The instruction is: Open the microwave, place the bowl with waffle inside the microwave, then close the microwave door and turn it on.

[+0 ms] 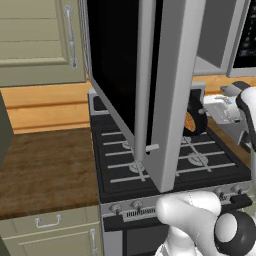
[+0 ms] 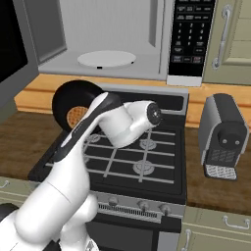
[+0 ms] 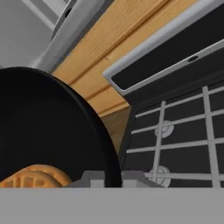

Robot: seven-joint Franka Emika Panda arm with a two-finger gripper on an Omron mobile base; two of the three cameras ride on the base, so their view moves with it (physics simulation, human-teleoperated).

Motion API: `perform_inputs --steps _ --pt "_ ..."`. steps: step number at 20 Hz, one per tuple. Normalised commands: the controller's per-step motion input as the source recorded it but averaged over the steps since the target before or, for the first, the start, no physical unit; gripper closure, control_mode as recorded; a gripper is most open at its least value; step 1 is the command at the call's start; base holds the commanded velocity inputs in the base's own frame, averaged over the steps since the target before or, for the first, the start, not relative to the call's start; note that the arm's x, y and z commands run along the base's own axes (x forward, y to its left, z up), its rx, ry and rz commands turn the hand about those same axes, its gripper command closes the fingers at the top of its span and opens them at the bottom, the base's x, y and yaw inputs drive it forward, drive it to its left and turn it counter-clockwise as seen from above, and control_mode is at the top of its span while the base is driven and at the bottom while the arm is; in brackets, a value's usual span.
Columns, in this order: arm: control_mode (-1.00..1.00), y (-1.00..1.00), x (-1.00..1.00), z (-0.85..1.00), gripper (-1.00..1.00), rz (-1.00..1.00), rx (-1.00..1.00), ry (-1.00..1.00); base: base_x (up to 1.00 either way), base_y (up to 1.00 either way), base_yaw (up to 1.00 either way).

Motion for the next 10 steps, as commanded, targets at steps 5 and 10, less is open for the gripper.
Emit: perform_inputs --steps 5,10 --pt "-1.00 -0.16 0.00 0.87 1.00 -0.01 0.02 0.14 0.00 0.00 0.00" --pt "-1.00 0.00 0.12 0.56 1.00 -0.10 0.00 0.01 0.00 0.00 0.00"
